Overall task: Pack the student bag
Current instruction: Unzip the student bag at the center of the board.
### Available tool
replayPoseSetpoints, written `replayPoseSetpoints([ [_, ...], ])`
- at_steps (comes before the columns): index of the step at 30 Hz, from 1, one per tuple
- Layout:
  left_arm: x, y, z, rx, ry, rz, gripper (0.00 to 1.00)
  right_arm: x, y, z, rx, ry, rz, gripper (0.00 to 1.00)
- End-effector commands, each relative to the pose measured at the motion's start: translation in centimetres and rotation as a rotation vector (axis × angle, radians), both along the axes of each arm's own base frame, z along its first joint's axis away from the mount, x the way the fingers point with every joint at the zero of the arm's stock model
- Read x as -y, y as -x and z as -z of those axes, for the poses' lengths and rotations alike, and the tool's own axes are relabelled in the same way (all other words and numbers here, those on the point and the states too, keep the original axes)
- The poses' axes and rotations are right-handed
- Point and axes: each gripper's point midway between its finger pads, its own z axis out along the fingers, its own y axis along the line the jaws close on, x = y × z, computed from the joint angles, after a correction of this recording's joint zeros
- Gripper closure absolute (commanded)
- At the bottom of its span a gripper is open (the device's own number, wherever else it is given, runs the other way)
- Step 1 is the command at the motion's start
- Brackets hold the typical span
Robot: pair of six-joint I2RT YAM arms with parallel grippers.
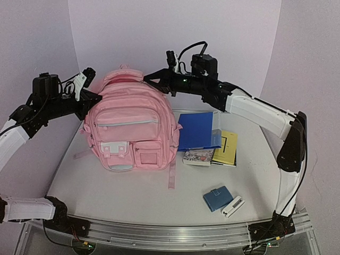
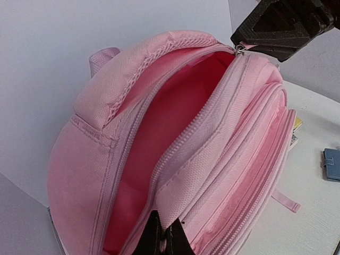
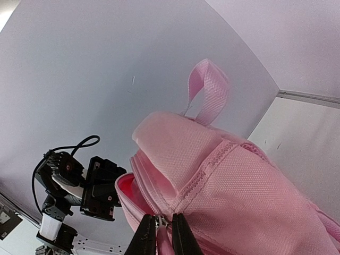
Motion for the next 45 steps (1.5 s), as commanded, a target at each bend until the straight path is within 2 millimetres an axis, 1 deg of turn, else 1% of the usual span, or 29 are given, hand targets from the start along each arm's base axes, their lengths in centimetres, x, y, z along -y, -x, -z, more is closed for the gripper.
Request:
replayPoseSetpoints([
  [1,0.3,0.4,1.8,-0.070,-0.004,0.016,1.00,0.2,0.6,-1.9,0.026,-0.069,-0.006,0.96],
  [3,-0.2,0.2,1.8,-0.059,-0.006,-0.016,1.00,0.6,0.5,-2.3,0.030,-0.078,0.013,1.00],
  [6,-1.2,-0.3,1.5,-0.022,-0.009,-0.080,1.00,1.7,0.3,-3.0,0.043,-0.084,0.075,1.00],
  [8,-1.8,-0.6,1.4,-0.001,-0.019,-0.121,1.00,2.8,0.1,-3.3,0.046,-0.083,0.135,1.00],
  [9,-2.1,-0.7,1.2,0.009,-0.021,-0.137,1.00,3.5,-0.3,-3.2,0.041,-0.079,0.177,1.00],
  [11,-2.6,-0.8,1.1,0.019,-0.026,-0.163,1.00,4.9,-0.2,-3.7,0.042,-0.083,0.231,1.00],
  [12,-2.8,-0.9,1.0,0.022,-0.028,-0.173,1.00,5.5,-0.4,-3.3,0.033,-0.076,0.263,1.00],
  [13,-3.0,-0.9,1.0,0.024,-0.028,-0.181,1.00,6.2,-0.3,-3.4,0.028,-0.076,0.283,1.00],
  [16,-3.2,-1.0,0.6,0.022,-0.016,-0.186,1.00,7.5,-0.3,-2.2,-0.002,-0.050,0.324,1.00],
  [19,-3.1,-0.9,0.1,0.029,-0.002,-0.178,1.00,8.2,-0.3,0.3,-0.041,0.003,0.350,1.00],
  [24,-3.4,-1.2,-0.2,0.025,0.015,-0.191,1.00,9.2,-0.3,5.4,-0.125,0.097,0.387,1.00],
  [29,-4.3,-2.0,-0.6,0.011,0.049,-0.226,1.00,9.9,0.2,9.8,-0.210,0.157,0.402,1.00],
  [32,-4.9,-2.2,-0.9,0.015,0.071,-0.241,1.00,10.3,0.7,13.1,-0.270,0.200,0.408,1.00],
  [37,-5.0,-2.3,-1.2,0.015,0.090,-0.237,1.00,11.1,1.6,18.0,-0.353,0.272,0.412,1.00],
  [41,-5.0,-2.1,-1.3,0.018,0.102,-0.228,1.00,11.2,2.0,19.9,-0.378,0.304,0.411,1.00],
  [45,-5.0,-1.9,-1.2,0.017,0.103,-0.225,1.00,11.0,2.0,21.1,-0.389,0.332,0.411,1.00],
])
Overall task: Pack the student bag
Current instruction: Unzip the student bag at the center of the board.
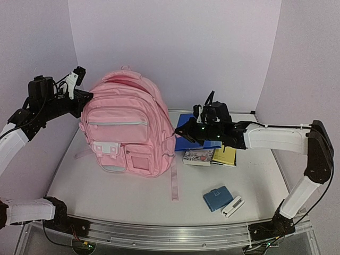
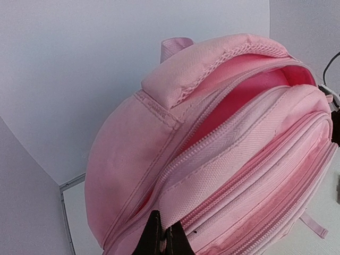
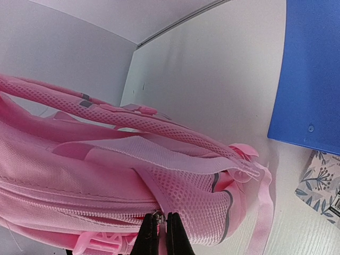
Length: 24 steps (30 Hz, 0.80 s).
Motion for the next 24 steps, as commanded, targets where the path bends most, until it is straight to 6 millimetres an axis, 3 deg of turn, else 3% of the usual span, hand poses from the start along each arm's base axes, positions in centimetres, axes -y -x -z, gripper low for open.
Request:
replayPoseSetpoints([
  [1,-0.8,0.1,-1.0,0.022,0.020,-0.028,1.00,0.4,0.1,0.8,-0.013,0.035,0.018,1.00],
  [4,-0.1,1.0,-0.4,0.011,0.010,0.029,1.00,0.6,-0.4,-2.0,0.067,0.053,0.013,0.94],
  [7,0.7,2.2,-0.1,0.011,0.016,0.096,1.00,0.8,-0.6,-7.4,0.230,0.065,-0.006,0.64],
  [10,1.1,2.9,0.2,-0.012,0.020,0.130,1.00,0.7,-0.2,-12.3,0.389,0.100,-0.050,0.43],
  [14,1.3,3.1,0.6,-0.033,0.025,0.146,1.00,-0.7,0.5,-16.8,0.552,0.167,-0.141,0.28],
  [20,1.3,3.2,0.3,-0.028,0.030,0.145,1.00,-3.2,0.5,-20.5,0.692,0.233,-0.206,0.12],
  [24,1.3,3.4,0.3,-0.035,0.028,0.146,1.00,-5.3,-0.3,-20.3,0.734,0.301,-0.230,0.08],
])
